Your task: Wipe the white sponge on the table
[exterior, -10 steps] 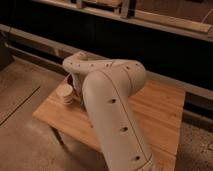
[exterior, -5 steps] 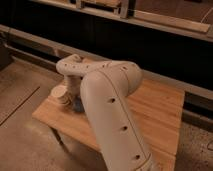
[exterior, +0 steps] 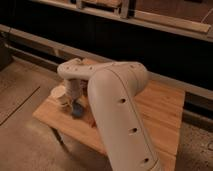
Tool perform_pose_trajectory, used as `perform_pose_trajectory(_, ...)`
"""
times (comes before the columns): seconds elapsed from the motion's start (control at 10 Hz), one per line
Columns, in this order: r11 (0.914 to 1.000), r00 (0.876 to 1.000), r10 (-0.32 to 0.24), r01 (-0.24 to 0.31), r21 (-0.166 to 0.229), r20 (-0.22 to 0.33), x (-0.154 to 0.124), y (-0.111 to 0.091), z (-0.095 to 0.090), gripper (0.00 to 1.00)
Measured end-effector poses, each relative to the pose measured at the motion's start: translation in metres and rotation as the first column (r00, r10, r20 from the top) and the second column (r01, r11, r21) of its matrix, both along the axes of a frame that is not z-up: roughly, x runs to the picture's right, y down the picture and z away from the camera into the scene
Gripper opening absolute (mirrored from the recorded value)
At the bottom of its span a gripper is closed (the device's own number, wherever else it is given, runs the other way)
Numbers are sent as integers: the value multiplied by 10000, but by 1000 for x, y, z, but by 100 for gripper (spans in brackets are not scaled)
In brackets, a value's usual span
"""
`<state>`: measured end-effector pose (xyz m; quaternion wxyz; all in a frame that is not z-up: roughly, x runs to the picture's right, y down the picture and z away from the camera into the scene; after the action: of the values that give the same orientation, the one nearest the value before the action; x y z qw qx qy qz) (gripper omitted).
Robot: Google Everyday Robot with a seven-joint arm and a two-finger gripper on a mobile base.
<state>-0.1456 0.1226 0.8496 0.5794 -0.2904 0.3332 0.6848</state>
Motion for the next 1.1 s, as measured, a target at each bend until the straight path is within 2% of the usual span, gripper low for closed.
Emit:
perform_pose_trajectory(0.2,9999,9986,-56,50,-118,-520,23,10,-9,0)
perform_pose_trajectory(0.5,9994,9903,-245,212,-256,-1370,63,19,-18,0)
perform_pose_trajectory(0.6,9991,9844,-329,278,-322,-1726,80,19,-18,0)
perform_pose_trajectory(0.9,9986,9721,-415,331,-401,-2308,109,10,-8,0)
perform_pose_trajectory(1.1,9991,9690,-376,311,-303,-2441,124,1,2,0)
